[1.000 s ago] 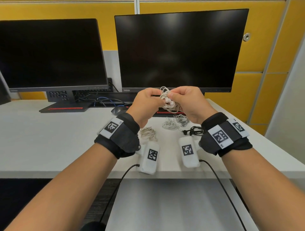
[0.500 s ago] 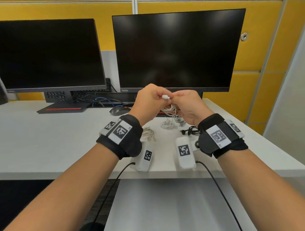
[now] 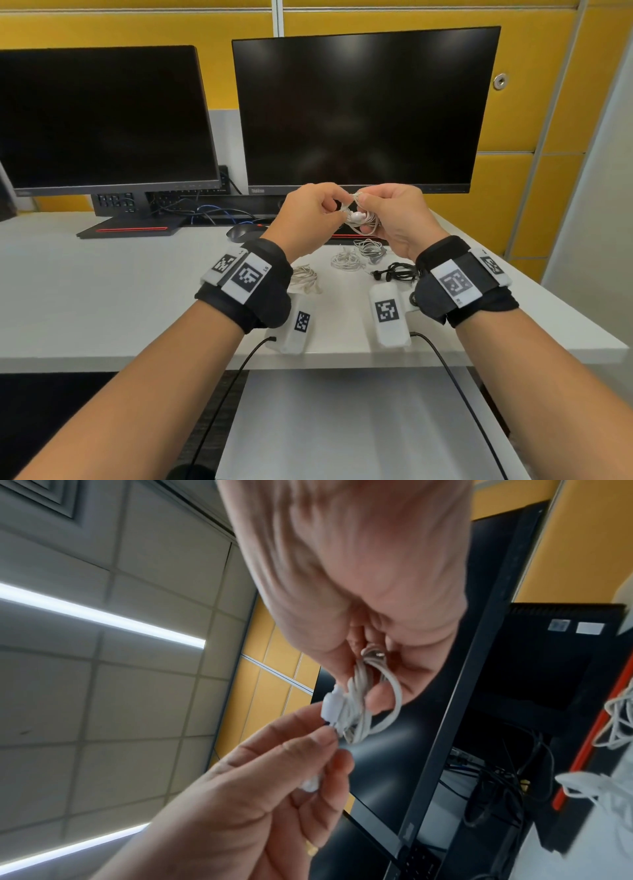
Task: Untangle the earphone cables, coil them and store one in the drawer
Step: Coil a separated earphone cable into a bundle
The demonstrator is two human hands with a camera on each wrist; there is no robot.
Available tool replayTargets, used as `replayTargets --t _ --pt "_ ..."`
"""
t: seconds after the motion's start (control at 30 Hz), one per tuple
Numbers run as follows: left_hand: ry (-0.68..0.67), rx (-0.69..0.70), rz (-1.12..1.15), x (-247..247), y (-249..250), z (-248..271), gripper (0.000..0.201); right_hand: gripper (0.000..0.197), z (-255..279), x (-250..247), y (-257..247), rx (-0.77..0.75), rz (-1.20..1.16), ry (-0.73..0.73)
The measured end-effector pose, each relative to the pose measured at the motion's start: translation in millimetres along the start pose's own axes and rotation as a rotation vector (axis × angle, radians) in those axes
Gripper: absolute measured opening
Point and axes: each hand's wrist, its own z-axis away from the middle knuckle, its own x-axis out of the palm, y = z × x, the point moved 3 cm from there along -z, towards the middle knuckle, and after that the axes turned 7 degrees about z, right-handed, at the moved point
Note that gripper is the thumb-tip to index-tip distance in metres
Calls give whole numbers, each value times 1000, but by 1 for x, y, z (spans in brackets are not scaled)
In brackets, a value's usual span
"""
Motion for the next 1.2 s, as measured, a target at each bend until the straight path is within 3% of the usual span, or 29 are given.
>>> replayTargets --t 0.1,0.2,0.33,0.47,0.57,0.73,0.83,0.93,1.03,1.2 --pt "2 -28 43 4 0 2 10 6 2 0 -2 4 -9 8" --pt "51 -62 33 7 0 2 26 10 4 0 -6 -11 -15 -22" --pt "63 -57 44 3 1 3 18 25 5 -5 -9 27 -86 -140" --pt "107 -120 220 -6 0 8 6 13 6 -18 -5 29 74 -69" --pt "138 -139 308 -5 3 17 9 11 16 -18 0 58 14 -64" --pt "97 -175 451 8 14 42 32 13 46 -19 -1 112 -259 -124" --pt "62 -185 523 20 24 66 27 16 67 -22 3 136 -273 -72" --pt "146 -162 491 27 28 88 25 15 95 -24 8 147 -284 -52" --pt "200 -229 609 33 26 112 23 11 126 -27 17 186 -262 -50" --pt "181 -421 757 59 14 173 19 16 179 -32 52 301 -180 -80"
